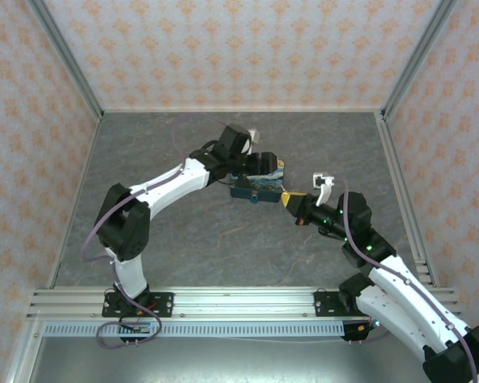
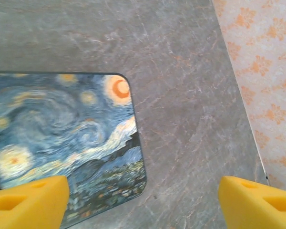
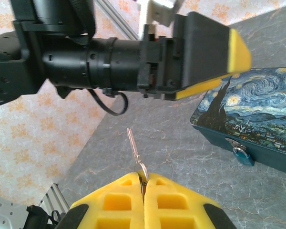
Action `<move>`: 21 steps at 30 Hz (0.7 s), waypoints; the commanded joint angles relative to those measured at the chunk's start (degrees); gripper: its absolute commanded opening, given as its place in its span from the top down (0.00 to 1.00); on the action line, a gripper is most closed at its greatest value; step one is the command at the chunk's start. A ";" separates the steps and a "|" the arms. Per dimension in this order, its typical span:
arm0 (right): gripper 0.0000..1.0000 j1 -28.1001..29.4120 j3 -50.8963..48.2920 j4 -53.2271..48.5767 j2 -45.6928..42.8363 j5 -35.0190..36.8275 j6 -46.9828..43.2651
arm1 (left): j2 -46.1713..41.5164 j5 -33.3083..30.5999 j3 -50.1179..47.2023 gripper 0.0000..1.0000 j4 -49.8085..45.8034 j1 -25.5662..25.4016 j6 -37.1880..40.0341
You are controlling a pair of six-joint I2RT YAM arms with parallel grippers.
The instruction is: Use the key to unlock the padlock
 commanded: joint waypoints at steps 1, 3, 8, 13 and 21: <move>1.00 0.21 0.10 -0.68 -1.86 1.28 -0.11 | 4.61 2.98 3.12 0.19 -1.00 -0.92 0.70; 1.00 0.19 0.01 -1.10 -2.55 1.67 -0.24 | 6.89 4.07 4.90 0.20 -1.37 -1.47 0.59; 1.00 0.26 0.23 -2.66 -3.24 2.04 -0.93 | 11.16 6.07 8.46 0.21 -2.20 -2.62 0.49; 1.00 0.19 0.36 -3.06 -3.33 2.07 -1.10 | 12.92 5.53 9.69 0.22 -4.86 -3.59 1.43; 1.00 0.25 0.46 -3.63 -3.33 2.65 -1.50 | 11.33 3.47 5.27 0.22 -8.45 -3.97 4.29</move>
